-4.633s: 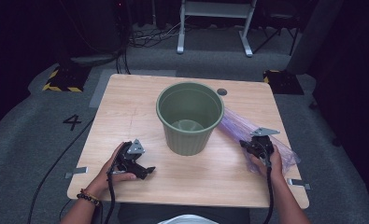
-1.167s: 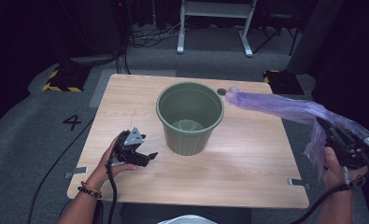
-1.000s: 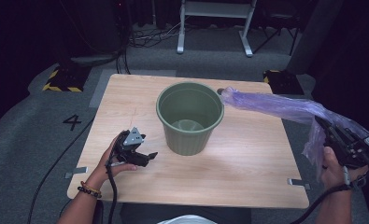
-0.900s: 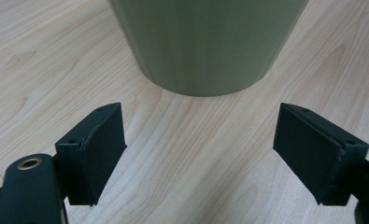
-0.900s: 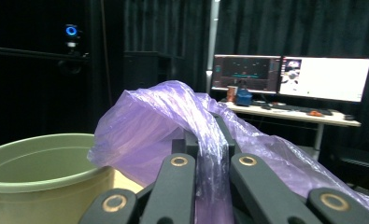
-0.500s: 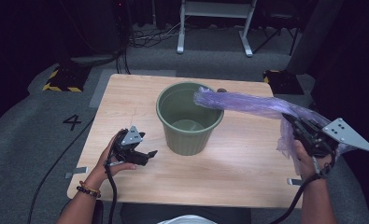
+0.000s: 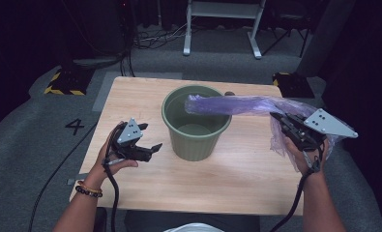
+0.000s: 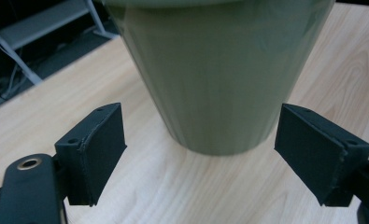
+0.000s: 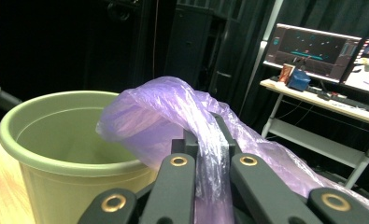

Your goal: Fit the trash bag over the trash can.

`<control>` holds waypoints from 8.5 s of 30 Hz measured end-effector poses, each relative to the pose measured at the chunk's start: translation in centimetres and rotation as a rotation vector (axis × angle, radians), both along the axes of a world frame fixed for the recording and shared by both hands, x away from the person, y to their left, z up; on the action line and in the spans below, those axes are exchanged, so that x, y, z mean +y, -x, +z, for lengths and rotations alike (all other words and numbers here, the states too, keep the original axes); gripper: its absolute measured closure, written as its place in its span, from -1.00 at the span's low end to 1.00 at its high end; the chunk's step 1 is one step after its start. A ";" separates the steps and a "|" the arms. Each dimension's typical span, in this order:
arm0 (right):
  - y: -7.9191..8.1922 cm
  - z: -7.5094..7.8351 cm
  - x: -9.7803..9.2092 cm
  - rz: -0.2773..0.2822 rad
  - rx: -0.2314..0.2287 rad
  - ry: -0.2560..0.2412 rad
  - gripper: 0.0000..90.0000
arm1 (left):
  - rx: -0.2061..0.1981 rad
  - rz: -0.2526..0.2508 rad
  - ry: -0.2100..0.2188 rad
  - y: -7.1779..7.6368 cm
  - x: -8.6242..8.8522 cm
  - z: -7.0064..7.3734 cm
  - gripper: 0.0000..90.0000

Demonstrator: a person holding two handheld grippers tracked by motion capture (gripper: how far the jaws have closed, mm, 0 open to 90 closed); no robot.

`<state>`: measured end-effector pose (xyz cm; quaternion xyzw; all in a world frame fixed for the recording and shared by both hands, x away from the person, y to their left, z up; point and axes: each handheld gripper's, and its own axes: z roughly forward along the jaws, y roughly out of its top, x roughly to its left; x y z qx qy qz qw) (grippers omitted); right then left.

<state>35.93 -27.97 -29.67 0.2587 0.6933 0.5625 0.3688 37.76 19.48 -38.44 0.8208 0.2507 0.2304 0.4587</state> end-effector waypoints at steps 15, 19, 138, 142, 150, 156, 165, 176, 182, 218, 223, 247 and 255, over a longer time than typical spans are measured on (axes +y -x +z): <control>-2.0 0.0 3.4 0.047 0.047 0.091 1.00 | -0.077 -0.052 0.007 -0.2 -1.6 4.1 -0.65; -2.4 0.0 4.4 0.060 0.054 0.119 1.00 | -0.098 -0.069 -0.007 -0.3 -2.6 5.2 -0.65; 3.7 -0.4 11.1 0.368 -0.014 0.340 1.00 | -0.341 -0.248 -0.163 3.6 -12.6 8.6 0.10; 3.7 -0.6 11.2 0.380 -0.009 0.314 0.98 | -0.345 -0.249 -0.163 3.4 -12.2 8.4 0.48; 4.3 -0.8 11.0 0.435 -0.022 0.263 0.70 | -0.355 -0.227 -0.152 3.3 -11.2 8.1 1.00; 4.7 -1.1 9.7 0.398 -0.034 0.227 0.30 | -0.346 -0.201 -0.088 3.2 -9.5 8.1 1.00; 3.5 -2.1 4.4 0.109 -0.032 0.083 -0.21 | -0.326 -0.139 -0.029 3.1 -6.3 7.7 1.00; 0.9 -2.9 0.9 -0.100 0.022 -0.018 -0.47 | -0.298 -0.083 0.039 2.8 -3.4 7.4 1.00; -0.8 -3.4 1.4 -0.033 0.103 -0.084 -0.54 | -0.283 -0.056 0.050 2.8 -2.4 6.8 1.00; 0.0 -1.3 3.6 0.176 0.262 -0.094 1.00 | -0.273 0.056 0.161 2.2 3.0 9.3 1.00; 1.0 -1.1 2.6 0.200 0.325 -0.126 1.00 | -0.244 0.075 0.144 2.4 3.4 8.7 1.00; -0.4 -6.7 2.9 0.131 0.283 0.077 1.00 | -0.151 0.106 0.002 1.4 2.2 2.5 0.99; -2.0 -9.5 2.7 0.134 0.376 0.096 1.00 | -0.066 0.123 -0.035 -0.2 2.4 -0.2 1.00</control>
